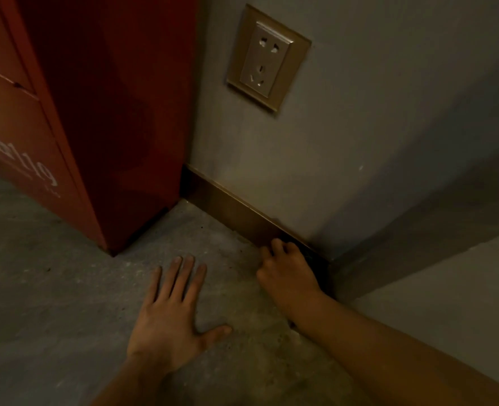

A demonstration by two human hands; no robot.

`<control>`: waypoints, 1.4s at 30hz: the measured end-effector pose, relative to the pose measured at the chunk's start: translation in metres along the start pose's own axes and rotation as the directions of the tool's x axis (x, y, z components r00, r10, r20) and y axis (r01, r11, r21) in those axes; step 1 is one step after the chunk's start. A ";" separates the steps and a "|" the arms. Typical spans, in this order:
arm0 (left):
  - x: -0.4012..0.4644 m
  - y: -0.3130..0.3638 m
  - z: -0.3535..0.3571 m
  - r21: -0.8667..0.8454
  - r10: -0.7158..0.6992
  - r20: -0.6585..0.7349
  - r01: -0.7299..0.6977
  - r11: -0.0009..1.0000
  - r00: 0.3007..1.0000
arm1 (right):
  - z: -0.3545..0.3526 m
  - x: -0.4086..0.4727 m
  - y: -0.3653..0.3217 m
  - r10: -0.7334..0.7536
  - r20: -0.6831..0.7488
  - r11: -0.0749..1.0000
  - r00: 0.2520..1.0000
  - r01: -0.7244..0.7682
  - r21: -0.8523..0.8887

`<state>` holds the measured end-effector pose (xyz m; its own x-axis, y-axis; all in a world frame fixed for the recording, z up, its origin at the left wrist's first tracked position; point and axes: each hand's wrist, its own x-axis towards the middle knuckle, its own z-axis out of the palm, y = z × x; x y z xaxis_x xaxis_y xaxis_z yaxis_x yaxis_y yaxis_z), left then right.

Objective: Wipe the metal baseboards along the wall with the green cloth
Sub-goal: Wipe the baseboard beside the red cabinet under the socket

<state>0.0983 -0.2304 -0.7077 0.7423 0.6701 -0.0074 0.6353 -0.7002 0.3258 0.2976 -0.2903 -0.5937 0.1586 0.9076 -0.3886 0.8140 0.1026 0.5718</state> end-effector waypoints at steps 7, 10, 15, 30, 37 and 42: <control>0.001 0.004 -0.001 0.016 -0.010 0.013 0.010 1.000 1.000 | -0.008 -0.025 -0.002 -0.005 -0.170 0.999 0.985 0.011 0.038; 0.001 0.006 -0.003 0.019 -0.018 0.025 0.017 1.000 1.000 | -0.008 -0.029 0.000 0.035 -0.204 0.998 0.978 -0.022 0.067; 0.001 0.009 -0.009 0.031 -0.023 0.039 0.022 0.999 0.999 | -0.012 -0.037 0.000 0.086 -0.223 0.989 0.971 -0.057 0.135; 0.000 0.055 -0.055 -0.360 0.058 -0.041 -0.069 0.930 0.997 | -0.035 -0.079 -0.008 0.333 -0.208 0.733 0.920 -0.114 0.671; -0.021 0.086 -0.089 -0.318 0.157 -0.030 -0.158 0.935 0.987 | -0.040 -0.124 -0.011 0.454 -0.154 0.443 0.878 -0.073 0.894; -0.045 0.105 -0.117 -0.194 0.232 0.000 -0.228 0.954 0.973 | -0.045 -0.162 -0.006 0.443 -0.106 0.261 0.890 -0.015 0.965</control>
<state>0.1070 -0.3049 -0.5628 0.8694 0.4893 0.0685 0.3960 -0.7729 0.4958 0.2416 -0.4199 -0.5012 0.4426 0.8966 -0.0155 0.7494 -0.3794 -0.5427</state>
